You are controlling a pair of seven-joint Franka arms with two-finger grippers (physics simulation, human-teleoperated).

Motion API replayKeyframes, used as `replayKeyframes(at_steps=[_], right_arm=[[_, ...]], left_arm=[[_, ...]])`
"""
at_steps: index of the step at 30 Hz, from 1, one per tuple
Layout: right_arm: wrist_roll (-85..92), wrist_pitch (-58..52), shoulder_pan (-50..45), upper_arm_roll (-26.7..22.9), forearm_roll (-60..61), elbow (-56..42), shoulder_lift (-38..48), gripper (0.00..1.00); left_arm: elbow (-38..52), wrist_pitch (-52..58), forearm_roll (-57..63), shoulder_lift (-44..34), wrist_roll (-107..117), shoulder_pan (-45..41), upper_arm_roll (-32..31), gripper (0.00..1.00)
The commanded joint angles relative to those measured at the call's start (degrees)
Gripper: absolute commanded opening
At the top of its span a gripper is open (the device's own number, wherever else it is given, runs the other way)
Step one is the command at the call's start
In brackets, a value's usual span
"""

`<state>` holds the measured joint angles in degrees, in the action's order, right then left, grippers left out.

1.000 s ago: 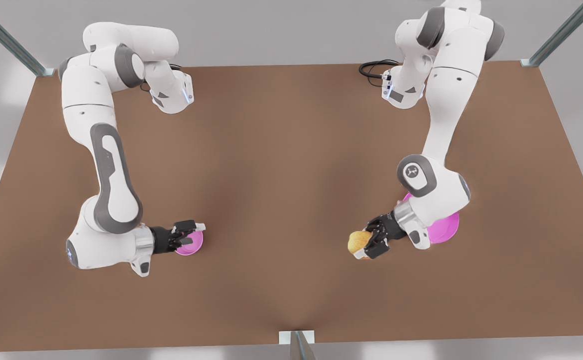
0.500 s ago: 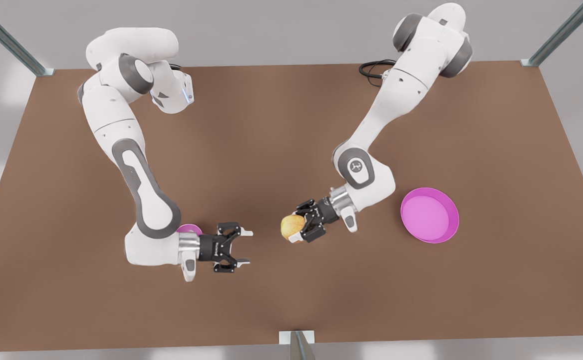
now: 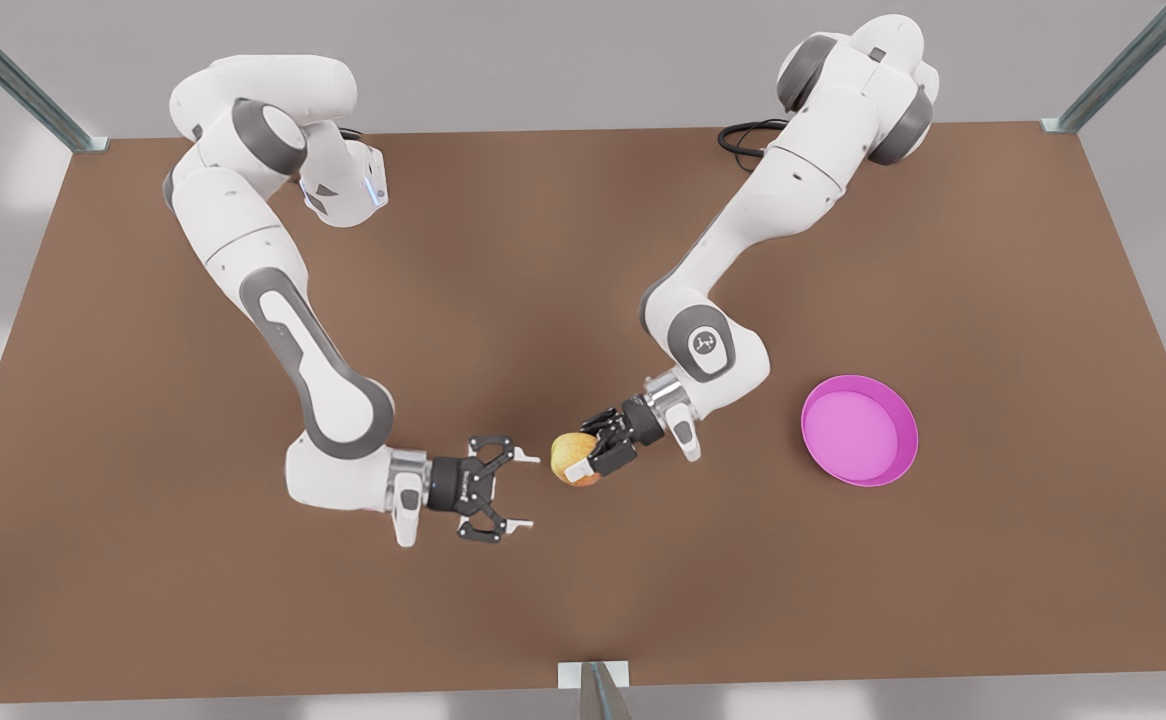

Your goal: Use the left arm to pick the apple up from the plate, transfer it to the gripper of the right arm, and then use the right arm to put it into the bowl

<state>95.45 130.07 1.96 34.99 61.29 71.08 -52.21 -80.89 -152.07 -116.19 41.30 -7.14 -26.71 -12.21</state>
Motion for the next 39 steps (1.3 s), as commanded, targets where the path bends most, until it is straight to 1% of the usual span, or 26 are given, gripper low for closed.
replayKeyframes(at_steps=[1, 5, 8, 12, 17, 33, 39], right_arm=[[15.55, 1.42, 0.67, 1.13, 1.03, 0.99, 0.45, 1.0], [15.55, 1.42, 2.87, 3.59, 0.85, 3.36, 1.68, 1.0], [15.2, 1.33, 4.1, 4.03, 0.85, 4.95, 2.91, 1.0], [15.12, 1.68, 5.15, 6.14, 1.02, 6.97, 3.43, 1.0], [15.12, 5.64, 4.71, 7.46, 2.69, 8.64, 2.91, 1.0], [15.12, 8.71, 4.01, 8.07, 3.22, 9.25, 1.32, 1.0], [15.12, 8.36, 4.54, 9.48, 3.22, 10.13, 1.5, 1.0]], left_arm=[[0.03, -0.07, -2.82, -0.08, -20.72, -0.09, 0.0, 0.93], [0.03, 0.02, -2.55, 0.1, -22.13, -0.45, 0.0, 0.93], [0.03, 0.11, -2.64, 0.1, -22.13, -0.27, 0.0, 0.93], [0.03, 0.19, -2.73, 0.54, -23.71, -0.27, 0.0, 0.93], [0.12, 0.19, -2.73, 0.54, -24.41, -0.27, 0.0, 0.93], [0.12, 0.19, -3.26, 0.54, -24.15, -0.18, 0.0, 0.93], [0.12, 0.19, -3.26, 0.71, -24.15, -0.18, 0.08, 0.93]])
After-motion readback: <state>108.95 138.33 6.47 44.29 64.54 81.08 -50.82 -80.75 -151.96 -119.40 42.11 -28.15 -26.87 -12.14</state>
